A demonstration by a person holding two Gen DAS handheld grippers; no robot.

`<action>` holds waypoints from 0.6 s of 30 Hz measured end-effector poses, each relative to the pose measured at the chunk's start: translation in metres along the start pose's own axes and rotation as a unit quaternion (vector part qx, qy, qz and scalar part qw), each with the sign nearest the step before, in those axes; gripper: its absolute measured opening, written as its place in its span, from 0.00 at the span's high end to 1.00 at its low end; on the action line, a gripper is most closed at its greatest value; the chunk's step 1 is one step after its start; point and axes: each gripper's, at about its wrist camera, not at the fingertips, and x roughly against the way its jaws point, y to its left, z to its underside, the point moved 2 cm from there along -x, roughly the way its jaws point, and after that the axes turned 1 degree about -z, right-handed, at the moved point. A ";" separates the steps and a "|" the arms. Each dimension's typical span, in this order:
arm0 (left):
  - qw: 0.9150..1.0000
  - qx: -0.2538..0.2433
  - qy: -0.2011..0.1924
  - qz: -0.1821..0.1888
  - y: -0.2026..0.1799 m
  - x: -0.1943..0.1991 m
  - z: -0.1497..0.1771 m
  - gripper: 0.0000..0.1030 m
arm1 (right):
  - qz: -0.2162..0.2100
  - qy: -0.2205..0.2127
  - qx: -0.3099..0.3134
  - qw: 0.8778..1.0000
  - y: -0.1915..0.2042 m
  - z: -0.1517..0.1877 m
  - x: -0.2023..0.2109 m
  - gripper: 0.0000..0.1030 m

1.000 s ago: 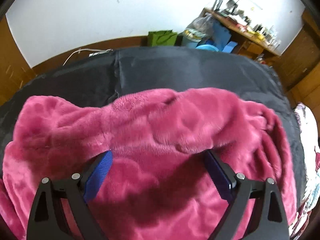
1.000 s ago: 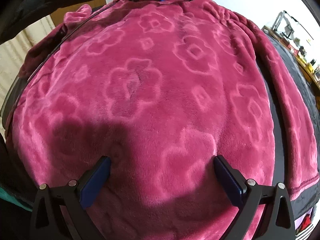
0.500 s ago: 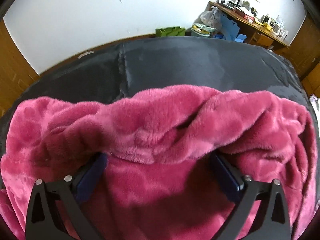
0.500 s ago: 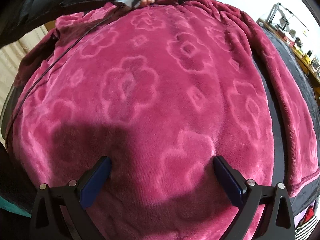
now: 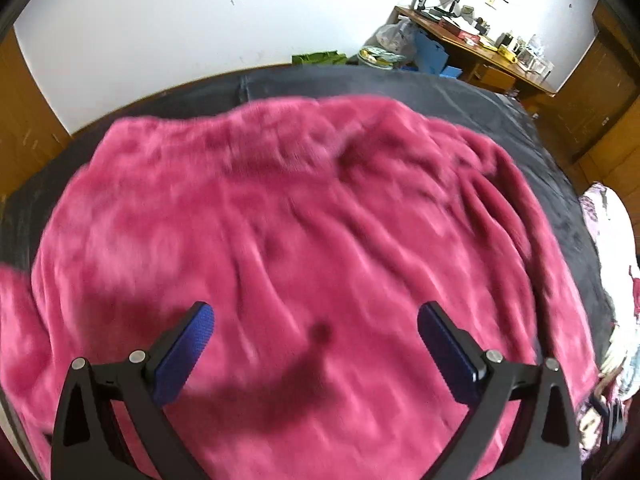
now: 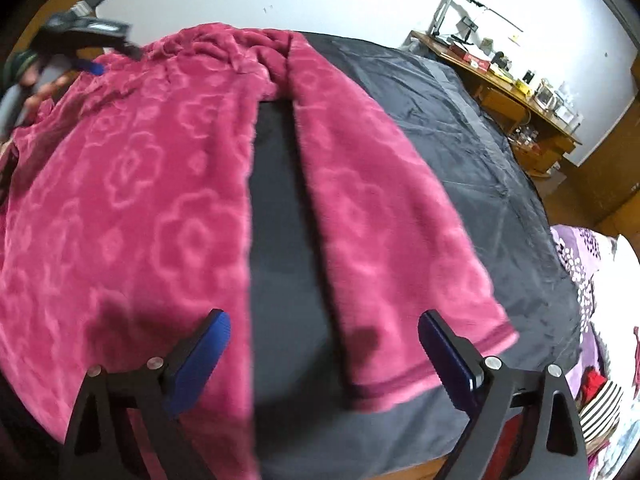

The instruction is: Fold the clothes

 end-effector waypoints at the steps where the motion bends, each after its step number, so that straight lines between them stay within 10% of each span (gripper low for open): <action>1: 1.000 0.004 0.003 0.002 -0.004 0.004 0.009 0.01 | 0.000 0.000 0.006 1.000 -0.002 0.001 -0.003 0.06; 6: 1.000 0.012 0.023 0.009 -0.033 0.014 0.050 0.01 | -0.042 0.009 0.002 0.999 -0.032 0.021 -0.011 0.23; 13: 0.998 0.021 0.052 0.026 -0.075 0.012 0.087 0.01 | -0.165 -0.027 -0.062 0.984 -0.058 0.028 0.005 0.24; 18: 0.997 0.023 0.072 0.024 -0.098 0.007 0.101 0.01 | -0.164 -0.041 -0.081 0.982 -0.067 0.035 0.017 0.23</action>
